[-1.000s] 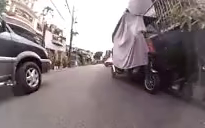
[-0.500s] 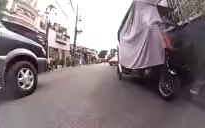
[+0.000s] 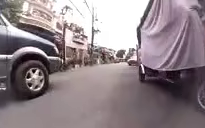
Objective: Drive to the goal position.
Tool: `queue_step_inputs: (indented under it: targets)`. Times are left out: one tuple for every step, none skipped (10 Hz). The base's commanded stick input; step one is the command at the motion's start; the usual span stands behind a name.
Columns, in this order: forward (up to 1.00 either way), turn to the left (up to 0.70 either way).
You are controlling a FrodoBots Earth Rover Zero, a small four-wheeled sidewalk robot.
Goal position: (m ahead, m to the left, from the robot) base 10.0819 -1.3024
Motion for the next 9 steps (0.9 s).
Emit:
queue_step_inputs:
  targets:
    - [0.7,0.0]
    - [0.7,0.0]
    - [0.7,0.0]
    - [0.7,0.0]
    - [0.7,0.0]
    - [0.7,0.0]
    - [0.7,0.0]
    - [0.7,0.0]
    - [0.7,0.0]
